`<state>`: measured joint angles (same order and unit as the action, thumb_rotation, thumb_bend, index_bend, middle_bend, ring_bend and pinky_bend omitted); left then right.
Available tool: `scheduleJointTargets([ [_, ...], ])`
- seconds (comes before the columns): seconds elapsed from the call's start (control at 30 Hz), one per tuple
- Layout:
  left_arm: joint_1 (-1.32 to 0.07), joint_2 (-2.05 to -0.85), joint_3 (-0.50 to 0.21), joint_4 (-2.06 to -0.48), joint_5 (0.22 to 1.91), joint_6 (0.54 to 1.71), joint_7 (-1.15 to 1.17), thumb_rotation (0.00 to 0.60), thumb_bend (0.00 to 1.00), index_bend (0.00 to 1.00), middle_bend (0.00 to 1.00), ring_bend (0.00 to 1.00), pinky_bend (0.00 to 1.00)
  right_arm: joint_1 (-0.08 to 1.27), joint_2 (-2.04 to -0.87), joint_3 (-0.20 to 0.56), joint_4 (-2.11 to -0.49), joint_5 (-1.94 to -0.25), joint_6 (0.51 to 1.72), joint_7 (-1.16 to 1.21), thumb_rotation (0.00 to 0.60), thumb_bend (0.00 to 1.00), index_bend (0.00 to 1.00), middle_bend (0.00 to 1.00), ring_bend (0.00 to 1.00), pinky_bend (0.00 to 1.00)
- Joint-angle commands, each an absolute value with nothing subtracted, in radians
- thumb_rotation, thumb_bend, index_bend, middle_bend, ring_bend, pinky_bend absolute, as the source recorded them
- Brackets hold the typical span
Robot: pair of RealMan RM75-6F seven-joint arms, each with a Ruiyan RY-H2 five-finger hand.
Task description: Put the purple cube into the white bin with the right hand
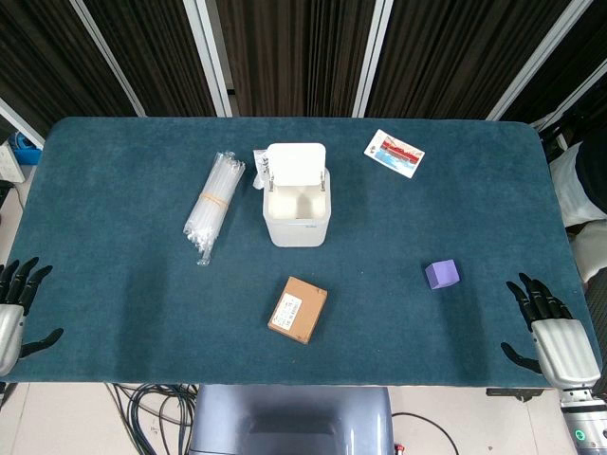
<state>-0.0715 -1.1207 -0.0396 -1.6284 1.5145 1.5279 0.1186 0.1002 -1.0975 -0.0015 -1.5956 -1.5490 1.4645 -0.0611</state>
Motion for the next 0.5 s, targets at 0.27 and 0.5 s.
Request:
scheduleJointTargets([
  [0.27,-0.073,-1.121,-0.04,-1.628,1.511,1.523,0.123,0.6,0.07,0.18,0.15,0.0,0.0,0.101,-1.101,-0.001,-1.598,-1.559,1.461,-0.065,0.6,0.09,0.04,0.04,0.06,0.23],
  [0.5,-0.075,-1.122,-0.039,-1.631,1.508,1.515,0.132,0.6,0.07,0.18,0.15,0.0,0.0,0.098,-1.097,0.0,-1.602,-1.56,1.462,-0.06,0.6,0.09,0.04,0.04,0.06,0.23],
])
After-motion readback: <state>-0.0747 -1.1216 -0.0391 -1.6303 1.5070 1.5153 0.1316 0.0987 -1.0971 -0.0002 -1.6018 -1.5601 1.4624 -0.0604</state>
